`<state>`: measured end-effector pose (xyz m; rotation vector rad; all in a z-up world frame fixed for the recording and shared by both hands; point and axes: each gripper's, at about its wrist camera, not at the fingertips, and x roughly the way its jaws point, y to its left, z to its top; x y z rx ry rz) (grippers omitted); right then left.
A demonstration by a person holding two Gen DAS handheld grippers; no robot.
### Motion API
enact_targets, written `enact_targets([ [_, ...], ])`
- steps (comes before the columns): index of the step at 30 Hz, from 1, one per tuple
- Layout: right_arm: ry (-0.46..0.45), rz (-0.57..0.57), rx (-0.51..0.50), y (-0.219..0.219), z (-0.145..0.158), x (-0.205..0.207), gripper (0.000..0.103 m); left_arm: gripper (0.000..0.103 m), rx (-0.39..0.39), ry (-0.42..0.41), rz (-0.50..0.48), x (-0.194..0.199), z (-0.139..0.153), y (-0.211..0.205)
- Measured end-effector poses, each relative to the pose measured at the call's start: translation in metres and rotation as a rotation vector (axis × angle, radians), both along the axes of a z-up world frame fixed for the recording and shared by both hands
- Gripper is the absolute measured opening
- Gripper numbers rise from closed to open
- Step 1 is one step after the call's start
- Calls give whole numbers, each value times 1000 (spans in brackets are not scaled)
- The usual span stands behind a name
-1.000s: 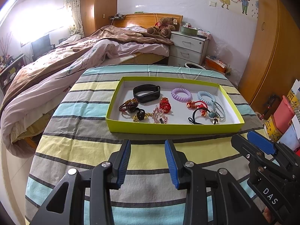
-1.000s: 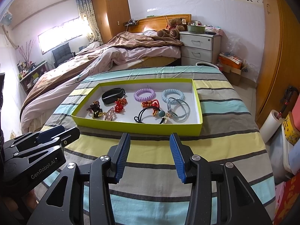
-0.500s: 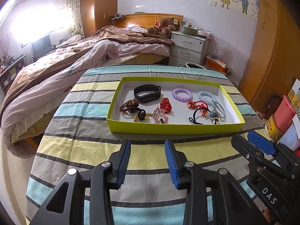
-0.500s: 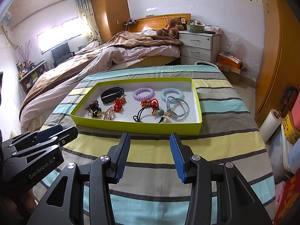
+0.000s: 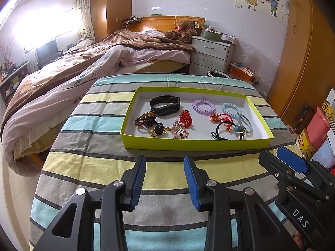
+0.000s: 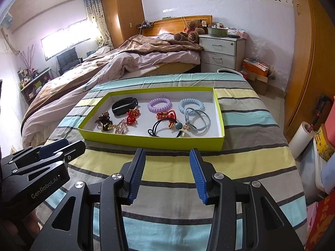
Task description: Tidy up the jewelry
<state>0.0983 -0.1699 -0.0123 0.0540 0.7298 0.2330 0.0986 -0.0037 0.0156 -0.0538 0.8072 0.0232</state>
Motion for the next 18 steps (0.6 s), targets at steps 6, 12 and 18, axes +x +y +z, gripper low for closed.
enact_targets([
  [6, 1, -1, 0, 0, 0, 0, 45, 37, 0, 3, 1, 0, -1, 0],
  [12, 1, -1, -1, 0, 0, 0, 45, 37, 0, 3, 2, 0, -1, 0],
  [18, 1, -3, -1, -1, 0, 0, 45, 37, 1, -3, 9, -1, -1, 2],
])
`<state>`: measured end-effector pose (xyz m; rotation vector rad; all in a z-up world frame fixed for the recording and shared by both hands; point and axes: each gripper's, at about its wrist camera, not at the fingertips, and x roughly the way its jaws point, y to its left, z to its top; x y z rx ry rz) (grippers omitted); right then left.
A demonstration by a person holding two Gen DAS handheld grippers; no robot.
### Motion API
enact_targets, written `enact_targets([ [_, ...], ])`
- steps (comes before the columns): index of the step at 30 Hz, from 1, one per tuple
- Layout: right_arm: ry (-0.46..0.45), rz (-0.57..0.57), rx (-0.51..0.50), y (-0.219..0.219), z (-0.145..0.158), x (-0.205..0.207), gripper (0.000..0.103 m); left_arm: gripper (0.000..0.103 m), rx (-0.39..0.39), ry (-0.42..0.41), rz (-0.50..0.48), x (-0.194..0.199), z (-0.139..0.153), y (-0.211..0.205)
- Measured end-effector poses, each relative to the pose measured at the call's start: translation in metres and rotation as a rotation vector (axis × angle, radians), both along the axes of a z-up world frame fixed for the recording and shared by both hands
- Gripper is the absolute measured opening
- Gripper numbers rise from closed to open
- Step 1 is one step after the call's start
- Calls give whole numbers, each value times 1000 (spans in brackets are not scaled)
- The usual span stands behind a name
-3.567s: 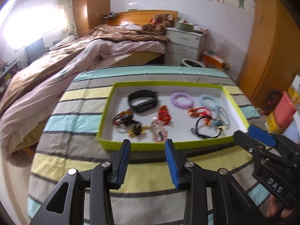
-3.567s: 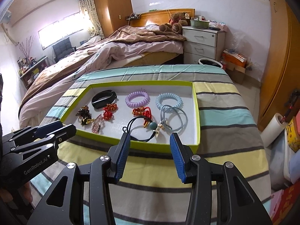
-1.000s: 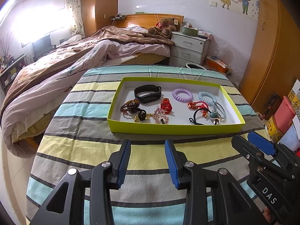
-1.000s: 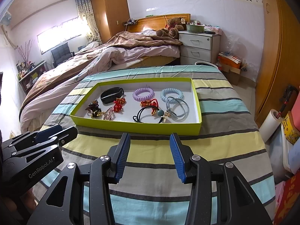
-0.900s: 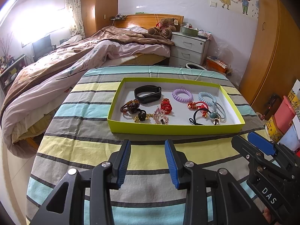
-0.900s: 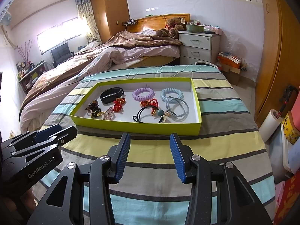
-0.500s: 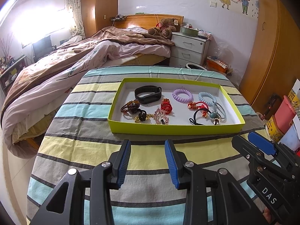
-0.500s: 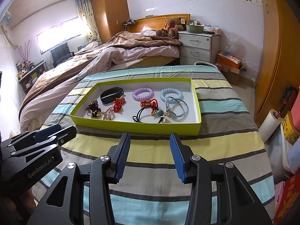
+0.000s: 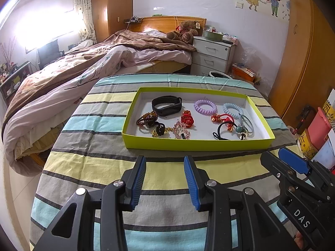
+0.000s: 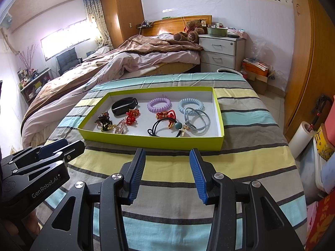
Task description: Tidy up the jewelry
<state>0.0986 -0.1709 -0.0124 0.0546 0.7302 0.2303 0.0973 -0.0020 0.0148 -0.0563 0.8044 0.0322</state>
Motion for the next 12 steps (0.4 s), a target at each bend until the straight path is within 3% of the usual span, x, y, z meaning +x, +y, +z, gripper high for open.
enact_targets([
  [12, 1, 1, 1, -1, 0, 0, 45, 37, -1, 4, 5, 0, -1, 2],
])
